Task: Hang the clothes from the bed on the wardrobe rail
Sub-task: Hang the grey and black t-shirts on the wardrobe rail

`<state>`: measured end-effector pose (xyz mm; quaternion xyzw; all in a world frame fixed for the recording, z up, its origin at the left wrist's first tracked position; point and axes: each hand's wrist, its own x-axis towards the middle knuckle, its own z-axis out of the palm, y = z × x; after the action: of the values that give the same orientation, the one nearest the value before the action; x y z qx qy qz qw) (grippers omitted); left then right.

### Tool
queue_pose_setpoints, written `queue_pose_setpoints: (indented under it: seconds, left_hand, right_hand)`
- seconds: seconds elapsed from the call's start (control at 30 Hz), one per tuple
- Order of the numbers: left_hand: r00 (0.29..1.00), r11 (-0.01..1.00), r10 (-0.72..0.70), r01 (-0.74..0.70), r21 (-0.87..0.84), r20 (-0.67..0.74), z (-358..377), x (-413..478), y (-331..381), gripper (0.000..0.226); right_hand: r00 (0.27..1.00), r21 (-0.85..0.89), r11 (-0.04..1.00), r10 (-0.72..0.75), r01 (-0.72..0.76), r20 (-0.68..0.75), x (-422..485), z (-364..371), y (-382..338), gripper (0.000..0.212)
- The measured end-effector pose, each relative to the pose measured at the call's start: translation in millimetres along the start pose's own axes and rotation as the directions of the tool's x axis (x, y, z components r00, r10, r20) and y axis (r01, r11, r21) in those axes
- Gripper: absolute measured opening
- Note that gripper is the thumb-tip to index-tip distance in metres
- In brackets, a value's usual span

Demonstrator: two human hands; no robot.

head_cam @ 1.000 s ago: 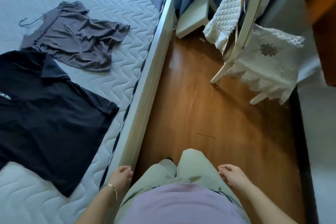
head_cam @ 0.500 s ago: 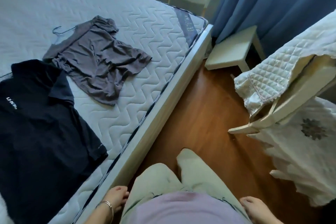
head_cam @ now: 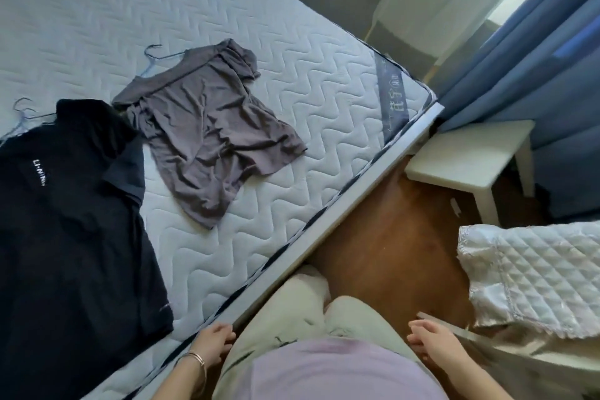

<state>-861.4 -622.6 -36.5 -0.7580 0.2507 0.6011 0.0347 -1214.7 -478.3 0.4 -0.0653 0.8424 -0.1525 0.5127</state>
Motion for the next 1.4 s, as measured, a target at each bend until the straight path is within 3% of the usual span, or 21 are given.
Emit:
queue_pose_setpoints:
  seconds: [0.17,0.33,0.47,0.63,0.77,0.93,1.13,1.23,1.3,1.37,1.4]
  left_hand:
    - [1.0,0.989,0.015,-0.017,-0.147,-0.011,4.5,-4.9,50.0,0.009]
    - [0.999,0.972,0.014,-0.023,-0.234,-0.044,7.6,-2.8,98.1,0.024]
    - [0.996,0.95,-0.053,0.029,-0.312,-0.07,17.1,-1.5,125.0,0.012]
    - [0.993,0.882,-0.086,0.038,-0.469,-0.081,27.2,4.5,181.7,0.014]
    - [0.99,0.868,-0.003,-0.067,-0.491,-0.14,18.0,25.7,244.3,0.008]
    - [0.962,0.851,0.094,-0.211,-0.481,-0.256,-18.5,88.2,327.3,0.012]
    - [0.846,0.894,0.26,-0.393,-0.215,-0.466,-87.5,235.6,437.7,0.031]
    - [0.705,0.859,0.476,-0.501,0.106,-0.526,-111.0,300.9,493.7,0.039]
    - [0.607,0.787,0.616,-0.437,0.436,-0.502,-126.1,341.5,521.7,0.055]
    - [0.606,0.733,0.641,-0.299,0.611,-0.472,-139.2,378.0,540.4,0.081]
    - [0.591,0.715,0.643,-0.236,0.658,-0.487,-144.5,397.2,542.5,0.083]
  right_hand:
    - [0.999,-0.184,0.983,-0.019,0.026,0.039,24.0,-20.2,-58.3,0.014]
    - [0.998,-0.291,0.955,-0.047,0.059,0.046,72.1,-39.1,-115.3,0.012]
    - [0.986,-0.459,0.878,-0.07,0.134,0.153,98.4,-34.4,-184.3,0.012]
    - [0.943,-0.603,0.744,-0.115,0.289,0.311,129.7,-26.9,-291.2,0.014]
    - [0.9,-0.658,0.624,-0.194,0.421,0.391,164.6,-11.2,-383.7,0.022]
    - [0.838,-0.582,0.622,-0.254,0.523,0.482,192.4,59.9,-505.5,0.017]
    - [0.695,-0.55,0.43,-0.507,0.716,0.509,241.4,191.6,-635.0,0.021]
    - [0.606,-0.532,0.331,-0.616,0.779,0.503,261.5,254.7,-693.6,0.024]
    - [0.543,-0.523,0.261,-0.668,0.811,0.509,276.2,293.4,-731.6,0.026]
    - [0.468,-0.502,0.187,-0.712,0.845,0.523,290.1,328.0,-767.2,0.03]
    - [0.429,-0.492,0.148,-0.732,0.858,0.53,296.2,345.2,-784.6,0.032]
